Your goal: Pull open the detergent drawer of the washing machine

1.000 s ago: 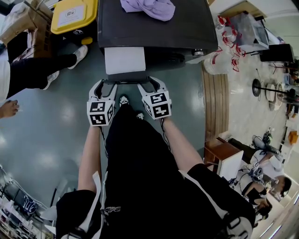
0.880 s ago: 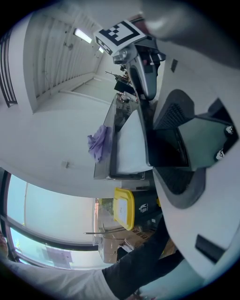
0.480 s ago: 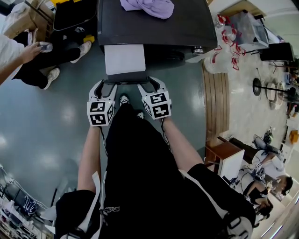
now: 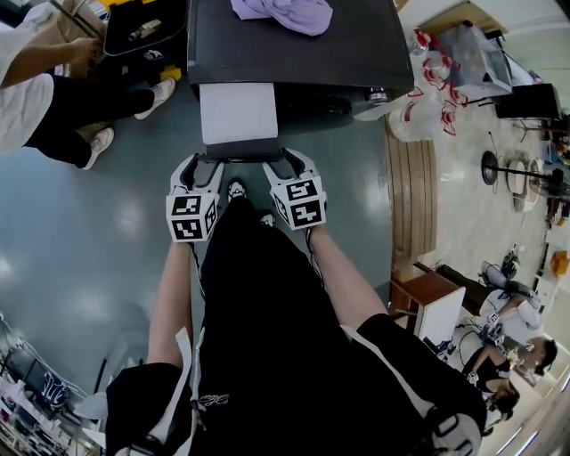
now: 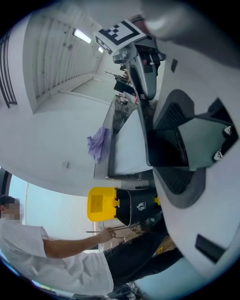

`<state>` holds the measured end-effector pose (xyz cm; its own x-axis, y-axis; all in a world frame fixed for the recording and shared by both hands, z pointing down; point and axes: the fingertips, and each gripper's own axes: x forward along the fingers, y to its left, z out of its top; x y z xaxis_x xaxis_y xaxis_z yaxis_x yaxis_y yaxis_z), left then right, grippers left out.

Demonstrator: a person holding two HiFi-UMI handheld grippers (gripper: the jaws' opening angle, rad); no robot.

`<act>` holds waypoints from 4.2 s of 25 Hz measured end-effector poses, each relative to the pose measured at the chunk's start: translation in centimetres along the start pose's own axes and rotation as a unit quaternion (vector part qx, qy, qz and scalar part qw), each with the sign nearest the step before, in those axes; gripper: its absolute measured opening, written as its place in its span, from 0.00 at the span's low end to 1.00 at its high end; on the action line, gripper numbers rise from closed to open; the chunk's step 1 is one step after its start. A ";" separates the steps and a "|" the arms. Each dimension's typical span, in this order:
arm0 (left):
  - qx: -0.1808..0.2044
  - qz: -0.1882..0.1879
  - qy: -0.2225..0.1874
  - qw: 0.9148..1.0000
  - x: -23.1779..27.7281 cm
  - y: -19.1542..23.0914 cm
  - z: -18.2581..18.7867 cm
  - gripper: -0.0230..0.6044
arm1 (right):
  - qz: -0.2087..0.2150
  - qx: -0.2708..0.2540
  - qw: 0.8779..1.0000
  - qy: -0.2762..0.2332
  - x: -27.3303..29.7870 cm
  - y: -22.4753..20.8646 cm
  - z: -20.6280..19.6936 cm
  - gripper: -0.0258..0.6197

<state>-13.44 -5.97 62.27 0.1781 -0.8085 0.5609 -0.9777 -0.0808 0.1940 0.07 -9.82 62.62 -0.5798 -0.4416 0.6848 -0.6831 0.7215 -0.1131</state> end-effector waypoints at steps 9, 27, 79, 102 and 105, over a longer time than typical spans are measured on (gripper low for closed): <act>-0.001 0.003 -0.002 1.000 -0.9 -0.5 -0.4 0.41 | 0.002 -0.002 1.000 0.000 -0.8 0.5 -0.6 0.36; -0.003 0.008 -0.003 1.000 -2.5 -1.5 -1.8 0.41 | 0.006 -0.004 1.000 -0.002 -2.2 1.4 -2.0 0.36; -0.007 0.021 -0.001 1.000 -5.8 -3.8 -5.2 0.41 | 0.008 -0.004 1.000 0.000 -5.0 3.4 -5.9 0.36; -0.074 -0.001 0.013 0.997 -11.7 -6.7 -7.0 0.40 | 0.031 0.008 0.999 -0.015 -9.9 5.3 -9.1 0.39; -0.079 -0.014 0.010 0.997 -12.4 -7.5 -5.8 0.39 | 0.028 0.016 0.999 -0.022 -11.1 5.3 -8.4 0.38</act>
<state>-7.65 8.06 58.58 0.2093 -0.7958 0.5682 -0.9425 -0.0094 0.3340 6.57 3.35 60.45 -0.6363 -0.4242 0.6443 -0.6626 0.7283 -0.1748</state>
